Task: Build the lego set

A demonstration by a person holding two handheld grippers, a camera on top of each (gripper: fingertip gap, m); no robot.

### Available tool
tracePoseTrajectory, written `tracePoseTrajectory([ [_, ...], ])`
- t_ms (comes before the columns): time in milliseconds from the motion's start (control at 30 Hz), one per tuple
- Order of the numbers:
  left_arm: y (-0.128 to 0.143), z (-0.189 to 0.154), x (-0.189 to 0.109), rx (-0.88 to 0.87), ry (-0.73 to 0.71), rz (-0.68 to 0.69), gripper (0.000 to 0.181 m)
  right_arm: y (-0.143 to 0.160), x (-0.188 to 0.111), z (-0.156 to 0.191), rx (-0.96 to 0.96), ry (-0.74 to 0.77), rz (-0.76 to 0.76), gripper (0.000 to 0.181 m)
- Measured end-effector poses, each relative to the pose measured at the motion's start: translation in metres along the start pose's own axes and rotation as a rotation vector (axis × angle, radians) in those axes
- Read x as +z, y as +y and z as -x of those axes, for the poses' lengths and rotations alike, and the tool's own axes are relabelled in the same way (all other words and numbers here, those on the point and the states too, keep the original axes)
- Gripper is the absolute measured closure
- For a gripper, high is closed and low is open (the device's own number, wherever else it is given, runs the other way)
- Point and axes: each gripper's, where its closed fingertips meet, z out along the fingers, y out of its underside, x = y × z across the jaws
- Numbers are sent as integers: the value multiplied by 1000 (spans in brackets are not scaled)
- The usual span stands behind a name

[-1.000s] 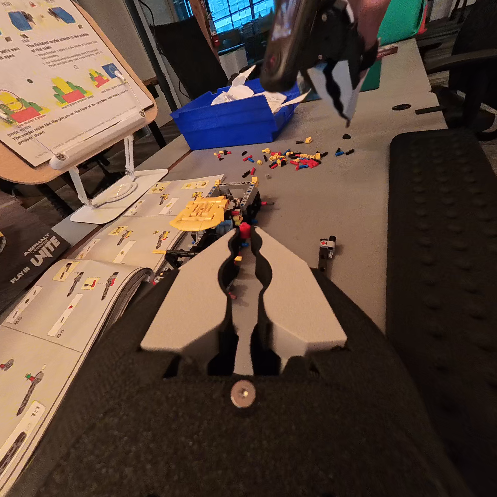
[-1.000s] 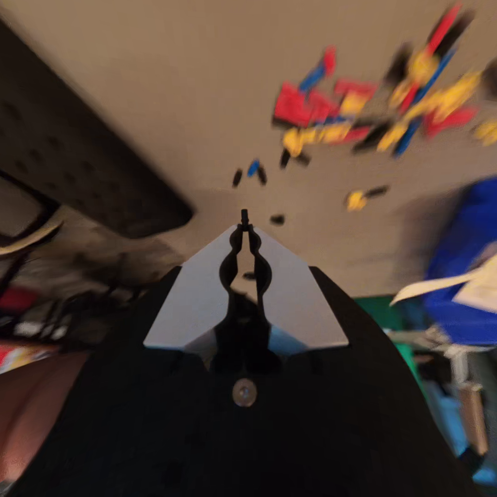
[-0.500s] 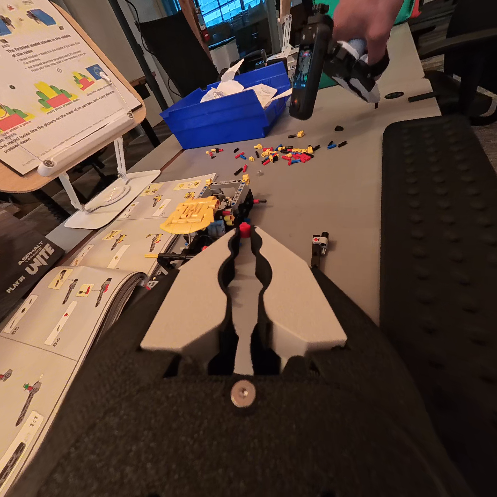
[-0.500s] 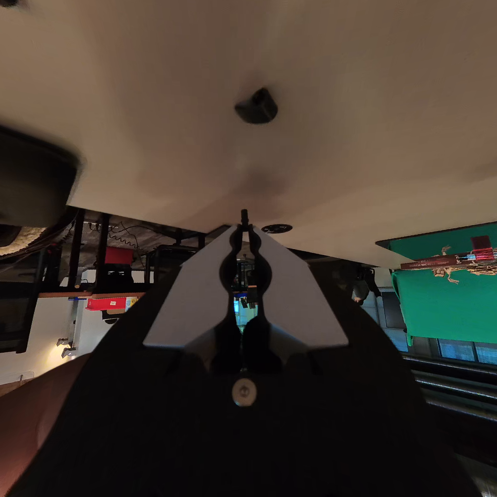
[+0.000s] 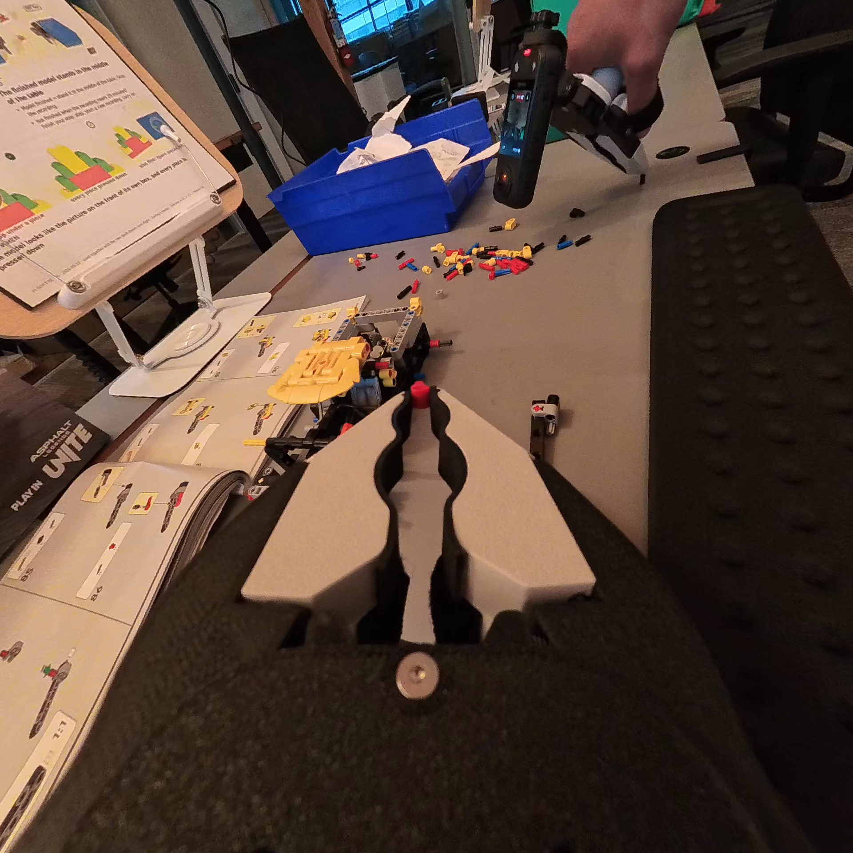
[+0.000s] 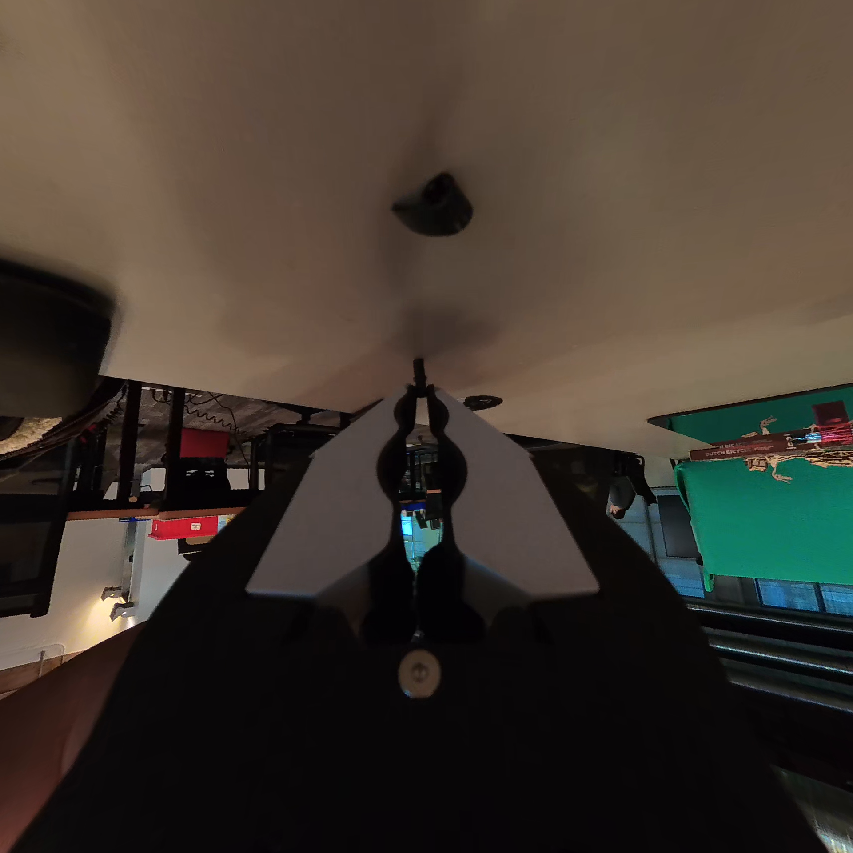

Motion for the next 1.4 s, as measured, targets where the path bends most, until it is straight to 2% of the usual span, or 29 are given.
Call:
tracePoseTrajectory([
  [167, 0, 0, 0, 2, -1, 0, 174, -1, 0, 0, 0, 2, -9, 174],
  [400, 0, 0, -1, 0, -2, -1, 174, 4, -7, -2, 10, 5, -67, 160],
  [500, 0, 1, -1, -3, -4, -2, 174, 7, -19, -7, 11, 12, -266, 159],
  [667, 0, 2, -1, -6, -7, -2, 174, 1, -36, -2, -41, -25, -830, 155],
  [733, 1, 1, 0, -7, -4, 3, 174, 6, -30, -3, -21, -17, -939, 152],
  [833, 3, 1, 1, -8, 1, 11, 174, 6, -18, -6, 2, 4, -1022, 154],
  [967, 7, 1, 2, 0, -5, 28, 174, -3, -4, 3, -11, -42, -1032, 159],
  [1300, 9, 5, 1, -7, -17, 34, 174, -12, -2, 1, -25, -30, -1044, 168],
  [1400, 10, 4, 2, -3, -16, 39, 174, -13, 4, 0, -28, -23, -1006, 176],
])
